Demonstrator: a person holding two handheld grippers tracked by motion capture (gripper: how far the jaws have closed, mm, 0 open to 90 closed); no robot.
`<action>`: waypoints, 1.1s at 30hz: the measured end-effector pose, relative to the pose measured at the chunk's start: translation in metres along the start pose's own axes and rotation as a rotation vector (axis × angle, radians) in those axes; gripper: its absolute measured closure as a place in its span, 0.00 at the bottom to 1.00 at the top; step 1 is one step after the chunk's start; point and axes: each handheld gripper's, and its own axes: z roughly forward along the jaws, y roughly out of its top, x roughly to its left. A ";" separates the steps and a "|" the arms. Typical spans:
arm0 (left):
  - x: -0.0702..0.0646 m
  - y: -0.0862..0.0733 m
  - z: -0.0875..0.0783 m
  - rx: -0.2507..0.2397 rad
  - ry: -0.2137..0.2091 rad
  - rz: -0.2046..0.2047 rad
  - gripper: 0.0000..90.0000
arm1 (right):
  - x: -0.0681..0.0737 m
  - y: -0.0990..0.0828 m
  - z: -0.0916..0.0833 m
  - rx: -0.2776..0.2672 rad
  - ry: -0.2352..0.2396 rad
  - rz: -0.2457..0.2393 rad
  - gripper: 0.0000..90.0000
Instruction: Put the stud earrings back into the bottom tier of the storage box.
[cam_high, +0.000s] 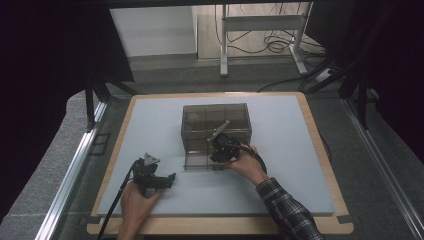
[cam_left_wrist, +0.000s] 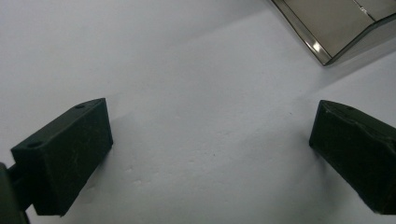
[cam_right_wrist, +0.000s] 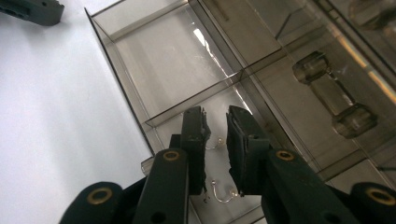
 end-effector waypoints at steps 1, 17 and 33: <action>0.000 0.000 0.000 0.000 0.000 0.000 0.00 | 0.000 0.000 -0.001 0.000 0.000 -0.001 0.82; 0.000 0.000 0.000 0.000 0.000 0.001 0.00 | 0.007 0.000 -0.011 -0.014 -0.001 -0.010 0.75; 0.000 0.000 0.000 -0.003 0.000 -0.004 0.00 | 0.011 -0.002 -0.019 -0.024 -0.012 -0.022 0.68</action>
